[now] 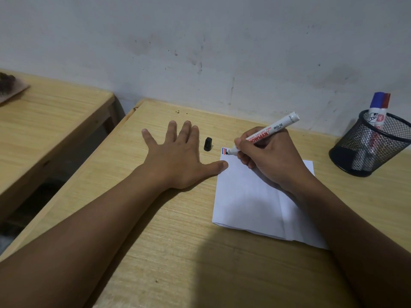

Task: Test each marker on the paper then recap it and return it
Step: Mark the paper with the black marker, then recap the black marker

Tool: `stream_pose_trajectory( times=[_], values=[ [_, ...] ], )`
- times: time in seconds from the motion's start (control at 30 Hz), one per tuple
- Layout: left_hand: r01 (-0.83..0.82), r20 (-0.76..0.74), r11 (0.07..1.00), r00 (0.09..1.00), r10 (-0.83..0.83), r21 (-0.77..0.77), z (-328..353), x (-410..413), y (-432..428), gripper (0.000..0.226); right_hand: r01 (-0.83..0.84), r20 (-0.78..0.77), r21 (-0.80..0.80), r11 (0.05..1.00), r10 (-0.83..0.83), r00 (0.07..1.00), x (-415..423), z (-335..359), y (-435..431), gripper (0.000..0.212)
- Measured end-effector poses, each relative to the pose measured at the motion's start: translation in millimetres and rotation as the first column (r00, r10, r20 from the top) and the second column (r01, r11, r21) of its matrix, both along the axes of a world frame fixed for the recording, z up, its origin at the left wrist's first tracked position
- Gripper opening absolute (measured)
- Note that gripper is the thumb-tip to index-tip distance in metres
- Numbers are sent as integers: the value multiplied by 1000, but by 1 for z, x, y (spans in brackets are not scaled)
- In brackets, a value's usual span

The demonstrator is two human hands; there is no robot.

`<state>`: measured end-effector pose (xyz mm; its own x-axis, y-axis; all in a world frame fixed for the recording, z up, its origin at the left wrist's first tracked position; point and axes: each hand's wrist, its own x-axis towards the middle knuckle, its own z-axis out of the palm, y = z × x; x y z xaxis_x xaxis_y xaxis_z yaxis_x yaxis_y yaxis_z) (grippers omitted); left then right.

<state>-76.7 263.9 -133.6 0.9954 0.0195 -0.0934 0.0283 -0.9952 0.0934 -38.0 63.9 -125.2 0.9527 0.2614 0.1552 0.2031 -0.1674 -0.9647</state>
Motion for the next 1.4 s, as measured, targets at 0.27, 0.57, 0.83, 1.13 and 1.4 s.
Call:
stream_pose_trajectory(
  times=[0.27,0.57,0.83,1.13,1.4],
  values=[
    [-9,11,1000,1000,9,-14,0,-1,0,119,15,-12,33,999,-15,1000,-1,0,-2,19],
    [199,377,904,925,-45,-379,10,-17,1,74,86,-25,328,941,-83,996,-8,39,-9,8],
    [113,479,945,876,51,-308,19,-31,-10,18,123,5,336,934,-132,991,-49,87,-36,7],
    [166,260,259,885,387,-952,160,-91,-69,18,113,118,398,911,-173,978,-110,179,-62,16],
    [179,158,-62,956,248,-982,246,-138,-114,25,97,236,455,885,-225,945,-167,248,-77,23]
  ],
)
